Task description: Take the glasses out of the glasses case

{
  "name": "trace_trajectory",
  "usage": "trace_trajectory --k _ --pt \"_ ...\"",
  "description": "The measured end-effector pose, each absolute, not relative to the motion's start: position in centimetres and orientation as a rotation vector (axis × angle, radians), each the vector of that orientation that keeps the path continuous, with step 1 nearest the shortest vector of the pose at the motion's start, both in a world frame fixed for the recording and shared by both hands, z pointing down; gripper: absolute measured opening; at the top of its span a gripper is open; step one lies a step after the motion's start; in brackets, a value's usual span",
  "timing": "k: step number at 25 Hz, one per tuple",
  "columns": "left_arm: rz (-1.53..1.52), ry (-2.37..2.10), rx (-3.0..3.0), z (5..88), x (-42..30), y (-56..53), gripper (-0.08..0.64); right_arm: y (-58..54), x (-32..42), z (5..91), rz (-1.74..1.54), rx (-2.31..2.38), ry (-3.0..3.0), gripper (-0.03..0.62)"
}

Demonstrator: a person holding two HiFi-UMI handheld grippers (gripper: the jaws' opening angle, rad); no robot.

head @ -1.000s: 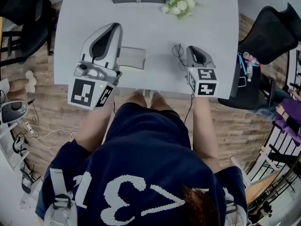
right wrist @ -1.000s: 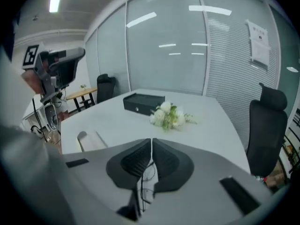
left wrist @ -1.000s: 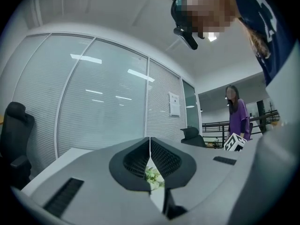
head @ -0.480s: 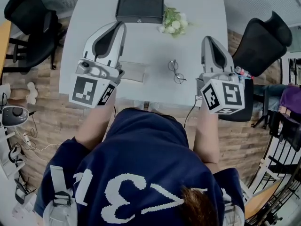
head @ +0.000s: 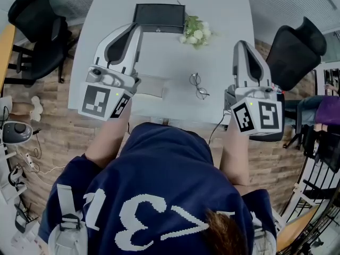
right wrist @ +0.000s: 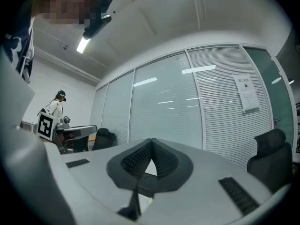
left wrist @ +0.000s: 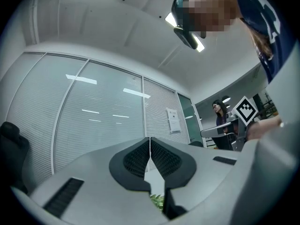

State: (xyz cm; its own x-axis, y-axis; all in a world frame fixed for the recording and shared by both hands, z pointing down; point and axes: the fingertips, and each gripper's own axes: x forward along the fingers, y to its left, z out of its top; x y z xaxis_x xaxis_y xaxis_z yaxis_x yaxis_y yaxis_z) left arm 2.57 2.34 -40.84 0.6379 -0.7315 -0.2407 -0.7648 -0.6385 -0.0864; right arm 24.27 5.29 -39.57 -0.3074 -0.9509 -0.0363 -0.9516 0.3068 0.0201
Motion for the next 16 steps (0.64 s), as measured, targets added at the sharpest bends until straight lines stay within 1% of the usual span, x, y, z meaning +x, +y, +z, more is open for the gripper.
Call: trace_trajectory --k 7,16 --pt "0.270 1.232 -2.681 -41.3 1.8 2.4 0.020 5.7 23.3 -40.5 0.073 -1.837 2.507 0.025" --pt "0.261 1.224 -2.686 -41.0 3.7 2.7 0.020 6.1 25.3 -40.7 0.088 -1.860 2.476 0.025"
